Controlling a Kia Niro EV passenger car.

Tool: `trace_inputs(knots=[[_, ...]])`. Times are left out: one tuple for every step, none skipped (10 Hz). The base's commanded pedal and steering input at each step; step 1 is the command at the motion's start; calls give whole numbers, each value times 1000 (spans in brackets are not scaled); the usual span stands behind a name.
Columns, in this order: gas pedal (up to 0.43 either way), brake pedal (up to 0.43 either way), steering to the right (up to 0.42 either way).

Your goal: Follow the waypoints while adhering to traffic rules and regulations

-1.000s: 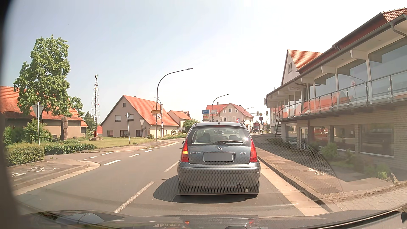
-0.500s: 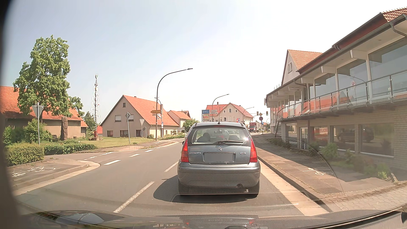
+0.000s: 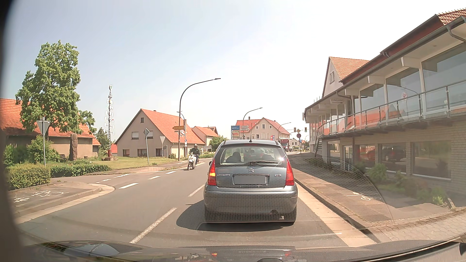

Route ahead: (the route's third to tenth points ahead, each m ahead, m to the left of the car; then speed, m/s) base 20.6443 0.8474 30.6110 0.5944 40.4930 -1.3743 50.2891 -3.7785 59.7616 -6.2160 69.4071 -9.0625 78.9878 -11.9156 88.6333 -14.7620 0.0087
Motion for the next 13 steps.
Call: trace_inputs(knots=[[0, 0, 9], [0, 0, 9], [0, 0, 9], [0, 0, 9], [0, 0, 9], [0, 0, 9], [0, 0, 9], [0, 37, 9], [0, 98, 9], [0, 134, 9], [0, 146, 9], [0, 152, 9], [0, 152, 9]])
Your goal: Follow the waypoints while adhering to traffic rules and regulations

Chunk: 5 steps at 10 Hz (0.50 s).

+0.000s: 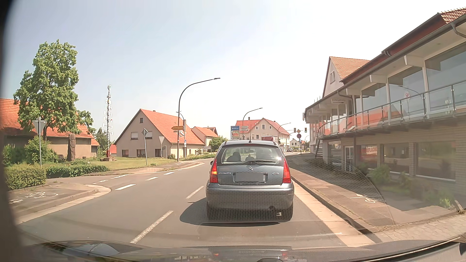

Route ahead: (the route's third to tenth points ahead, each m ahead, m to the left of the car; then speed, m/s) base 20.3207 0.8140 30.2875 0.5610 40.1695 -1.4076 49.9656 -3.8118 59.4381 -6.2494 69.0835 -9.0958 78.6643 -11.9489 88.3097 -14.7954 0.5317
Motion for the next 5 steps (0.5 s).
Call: trace_inputs(knots=[[0, 159, 9], [0, 159, 9], [0, 152, 9], [0, 152, 9], [0, 152, 9]])
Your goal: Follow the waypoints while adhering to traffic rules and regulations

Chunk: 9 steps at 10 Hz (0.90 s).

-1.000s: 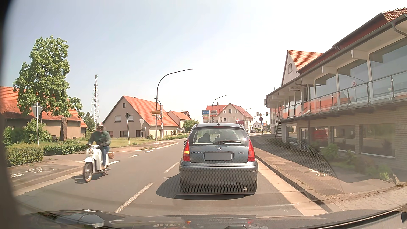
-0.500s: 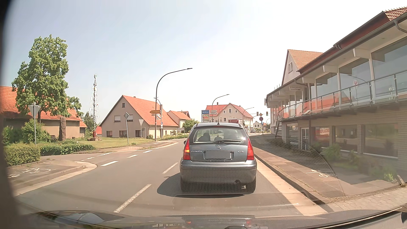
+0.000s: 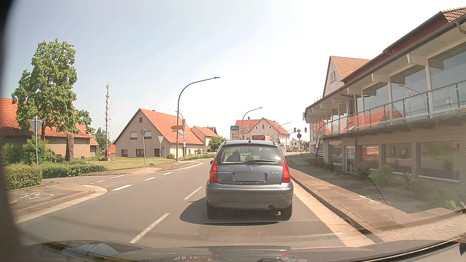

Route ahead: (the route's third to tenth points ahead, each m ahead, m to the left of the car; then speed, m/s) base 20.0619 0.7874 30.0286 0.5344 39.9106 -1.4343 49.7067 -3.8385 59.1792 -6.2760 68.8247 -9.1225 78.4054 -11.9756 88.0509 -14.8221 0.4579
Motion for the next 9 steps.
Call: trace_inputs(knots=[[0, 152, 9], [0, 152, 9], [0, 152, 9], [0, 152, 9], [0, 152, 9], [0, 152, 9], [0, 146, 9], [0, 146, 9], [0, 146, 9]])
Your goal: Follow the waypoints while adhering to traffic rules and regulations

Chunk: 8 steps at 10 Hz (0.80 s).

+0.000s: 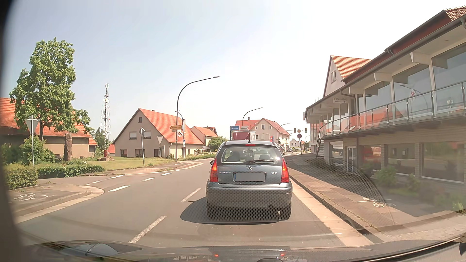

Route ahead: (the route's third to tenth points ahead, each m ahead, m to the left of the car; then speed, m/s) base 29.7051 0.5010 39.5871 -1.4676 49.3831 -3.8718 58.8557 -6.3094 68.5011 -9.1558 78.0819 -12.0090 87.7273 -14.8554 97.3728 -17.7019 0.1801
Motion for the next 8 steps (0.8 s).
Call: trace_inputs(knots=[[0, 146, 9], [0, 140, 9], [0, 140, 9], [0, 134, 9], [0, 140, 9], [0, 140, 9], [0, 140, 8], [0, 140, 8]])
